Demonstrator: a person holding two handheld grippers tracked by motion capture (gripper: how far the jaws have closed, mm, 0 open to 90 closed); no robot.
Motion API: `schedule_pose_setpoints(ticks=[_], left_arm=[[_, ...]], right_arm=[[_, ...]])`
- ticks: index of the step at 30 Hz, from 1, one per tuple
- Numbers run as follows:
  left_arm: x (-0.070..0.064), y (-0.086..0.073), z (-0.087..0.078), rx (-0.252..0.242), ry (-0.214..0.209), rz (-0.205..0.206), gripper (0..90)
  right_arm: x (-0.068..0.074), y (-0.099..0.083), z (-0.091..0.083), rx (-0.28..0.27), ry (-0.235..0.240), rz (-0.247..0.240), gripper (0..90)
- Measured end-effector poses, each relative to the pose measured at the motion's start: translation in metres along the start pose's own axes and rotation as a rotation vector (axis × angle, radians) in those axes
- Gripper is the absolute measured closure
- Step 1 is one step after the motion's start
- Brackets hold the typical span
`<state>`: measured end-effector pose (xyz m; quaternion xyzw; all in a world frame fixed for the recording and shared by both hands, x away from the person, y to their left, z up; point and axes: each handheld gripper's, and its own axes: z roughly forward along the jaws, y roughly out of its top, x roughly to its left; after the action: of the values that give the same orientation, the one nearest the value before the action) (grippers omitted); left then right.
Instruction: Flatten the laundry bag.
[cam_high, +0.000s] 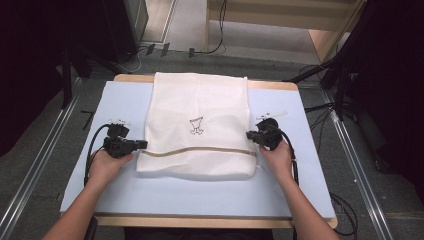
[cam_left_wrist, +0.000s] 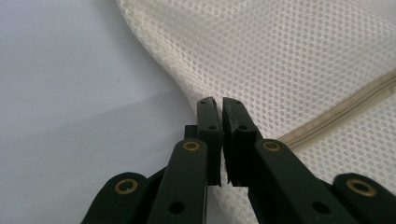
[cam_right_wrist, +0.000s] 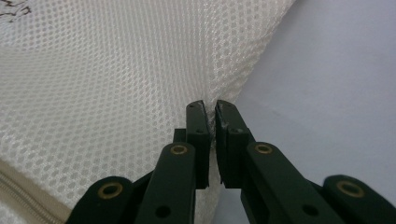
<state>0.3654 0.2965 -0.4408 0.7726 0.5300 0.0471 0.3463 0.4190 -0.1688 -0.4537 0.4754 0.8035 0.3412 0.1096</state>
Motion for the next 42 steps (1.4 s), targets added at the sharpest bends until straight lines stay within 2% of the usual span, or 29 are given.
schedule_pose_setpoints(ticks=[1,2,6,8,9,12,14,16,18,19,20,21,25,28,31,34,36,37,38,40,42], left_arm=[[0.0,0.0,0.0,0.0,0.0,0.0,88.1],[-0.001,0.003,0.002,0.0,0.021,0.023,88.1],[0.006,0.005,0.005,0.006,0.075,0.024,88.1],[0.01,0.005,0.005,0.004,0.086,0.021,87.9],[0.016,0.004,0.004,0.008,0.081,0.004,87.8],[0.019,0.002,0.004,0.004,0.067,-0.007,86.9],[0.019,0.002,0.004,0.004,0.065,-0.007,85.5],[0.019,0.0,0.002,0.001,0.059,-0.008,81.5],[0.019,-0.001,0.001,0.0,0.048,-0.012,73.7],[0.02,-0.001,-0.001,-0.001,0.03,-0.029,73.7],[0.02,-0.003,-0.003,-0.001,0.023,-0.036,68.6],[0.02,-0.004,-0.006,-0.004,0.022,-0.029,62.9],[0.016,-0.01,-0.015,-0.013,0.013,-0.024,52.8],[0.013,-0.015,-0.017,-0.001,0.012,-0.022,49.7],[0.01,-0.021,-0.019,0.018,0.005,-0.024,47.9],[0.007,-0.025,-0.019,0.034,0.014,-0.023,47.5],[0.006,-0.028,-0.019,0.043,0.015,-0.028,47.8],[0.005,-0.03,-0.018,0.04,0.01,-0.011,49.7],[0.004,-0.03,-0.016,0.048,-0.006,-0.02,56.8],[0.002,-0.031,-0.016,0.042,0.01,-0.018,62.2],[-0.003,-0.032,-0.014,0.042,0.045,0.01,68.7]], right_arm=[[0.0,0.0,0.0,0.0,0.0,0.0,86.7],[-0.008,0.005,0.006,-0.001,-0.005,0.011,86.7],[-0.013,0.009,0.015,0.004,0.012,0.021,86.1],[-0.011,0.009,0.02,0.003,0.027,0.031,82.3],[-0.011,0.009,0.022,0.006,0.026,0.027,78.7],[-0.007,0.008,0.023,0.009,0.015,0.015,69.8],[-0.007,0.008,0.022,0.004,0.02,0.021,68.6],[-0.004,0.007,0.013,-0.016,0.028,0.018,64.6],[-0.002,0.006,0.009,-0.028,0.028,0.01,63.9],[-0.001,0.005,0.006,-0.039,0.028,0.002,63.9],[0.001,0.002,0.002,-0.047,0.037,-0.007,63.4],[0.004,-0.003,-0.005,-0.057,0.039,-0.01,63.0],[0.01,-0.014,-0.016,-0.061,0.045,-0.017,61.1],[0.013,-0.024,-0.025,-0.066,0.054,-0.019,60.0],[0.018,-0.037,-0.035,-0.06,0.084,-0.003,60.0],[0.026,-0.049,-0.039,-0.029,0.092,-0.012,59.7],[0.029,-0.055,-0.038,0.002,0.079,-0.03,59.1],[0.03,-0.057,-0.036,0.014,0.067,-0.035,59.1],[0.03,-0.059,-0.034,0.023,0.069,-0.037,59.0],[0.031,-0.06,-0.032,0.027,0.069,-0.036,59.6],[0.033,-0.063,-0.029,0.014,0.054,-0.067,72.6]])
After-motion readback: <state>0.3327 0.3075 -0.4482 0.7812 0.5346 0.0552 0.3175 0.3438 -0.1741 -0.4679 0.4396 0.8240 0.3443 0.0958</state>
